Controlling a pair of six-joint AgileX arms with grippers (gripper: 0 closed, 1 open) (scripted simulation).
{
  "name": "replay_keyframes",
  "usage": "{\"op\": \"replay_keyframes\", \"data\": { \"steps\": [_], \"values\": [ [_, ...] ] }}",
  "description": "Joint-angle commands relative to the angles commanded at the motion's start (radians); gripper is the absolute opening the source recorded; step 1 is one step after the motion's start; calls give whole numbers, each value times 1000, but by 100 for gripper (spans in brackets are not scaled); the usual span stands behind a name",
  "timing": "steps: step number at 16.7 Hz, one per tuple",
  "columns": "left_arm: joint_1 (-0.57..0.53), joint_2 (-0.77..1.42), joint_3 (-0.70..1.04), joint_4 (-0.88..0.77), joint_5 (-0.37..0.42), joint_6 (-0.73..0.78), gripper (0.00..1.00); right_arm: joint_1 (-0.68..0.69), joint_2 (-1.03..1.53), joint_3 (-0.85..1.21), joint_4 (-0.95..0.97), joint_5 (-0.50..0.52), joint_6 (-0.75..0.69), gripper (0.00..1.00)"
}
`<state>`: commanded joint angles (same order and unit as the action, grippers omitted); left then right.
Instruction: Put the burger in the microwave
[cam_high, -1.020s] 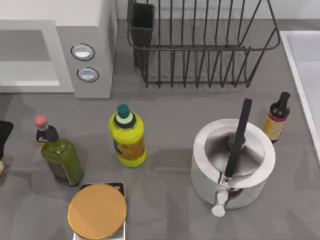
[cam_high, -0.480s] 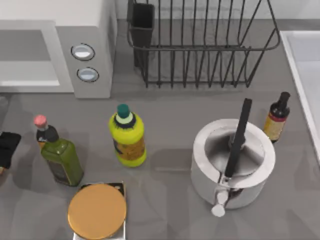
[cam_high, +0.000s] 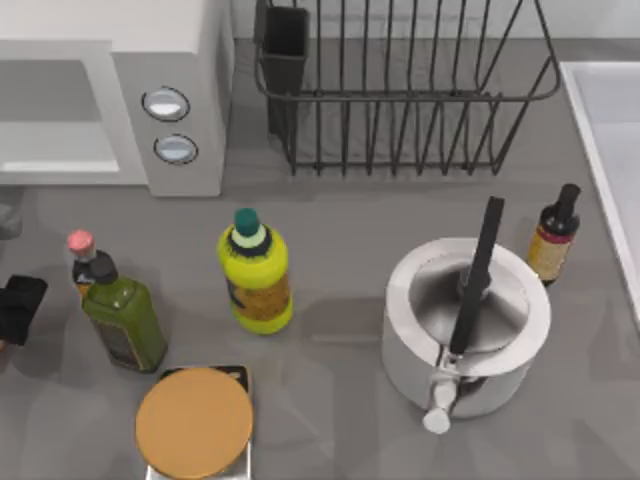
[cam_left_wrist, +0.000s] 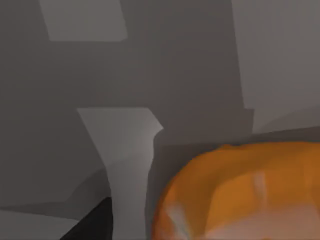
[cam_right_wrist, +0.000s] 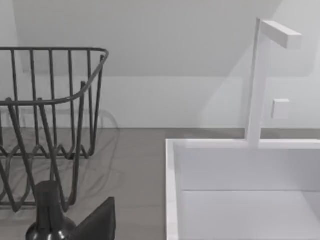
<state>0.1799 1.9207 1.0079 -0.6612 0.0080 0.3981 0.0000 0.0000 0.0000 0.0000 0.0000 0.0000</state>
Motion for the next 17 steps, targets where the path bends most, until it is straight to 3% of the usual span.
{"op": "replay_keyframes", "data": {
  "steps": [13, 17],
  "values": [
    [0, 0, 0, 0, 0, 0, 2, 0, 0, 0, 0, 0, 0, 100],
    [0, 0, 0, 0, 0, 0, 0, 0, 0, 0, 0, 0, 0, 100]
  ]
}}
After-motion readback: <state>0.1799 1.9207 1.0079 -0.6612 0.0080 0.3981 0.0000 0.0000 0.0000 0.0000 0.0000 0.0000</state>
